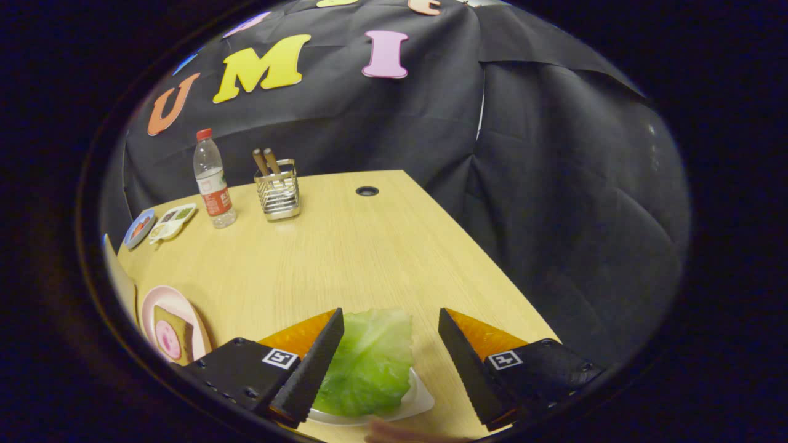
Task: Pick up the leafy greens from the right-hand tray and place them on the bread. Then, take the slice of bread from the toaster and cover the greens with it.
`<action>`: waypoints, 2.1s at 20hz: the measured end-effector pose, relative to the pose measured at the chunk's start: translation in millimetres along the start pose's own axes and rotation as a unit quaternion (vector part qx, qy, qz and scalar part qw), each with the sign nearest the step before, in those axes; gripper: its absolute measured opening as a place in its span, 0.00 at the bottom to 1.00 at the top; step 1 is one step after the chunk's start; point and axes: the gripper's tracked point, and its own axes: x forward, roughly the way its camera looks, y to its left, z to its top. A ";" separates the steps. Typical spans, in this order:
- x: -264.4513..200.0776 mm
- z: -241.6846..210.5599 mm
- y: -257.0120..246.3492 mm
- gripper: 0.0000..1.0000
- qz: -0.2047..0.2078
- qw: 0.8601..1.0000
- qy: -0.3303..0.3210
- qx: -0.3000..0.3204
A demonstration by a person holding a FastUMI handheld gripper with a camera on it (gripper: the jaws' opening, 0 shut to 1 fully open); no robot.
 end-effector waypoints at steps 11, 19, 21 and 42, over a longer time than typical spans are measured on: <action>14.9 -16.8 2.0 0.33 0.005 0.999 0.043 0.011; -14.8 -5.1 19.5 0.00 0.012 1.000 0.018 -0.021; -32.1 4.8 29.7 0.00 0.024 0.999 0.004 -0.024; -184.5 15.7 194.2 0.00 0.136 0.973 -0.086 -0.163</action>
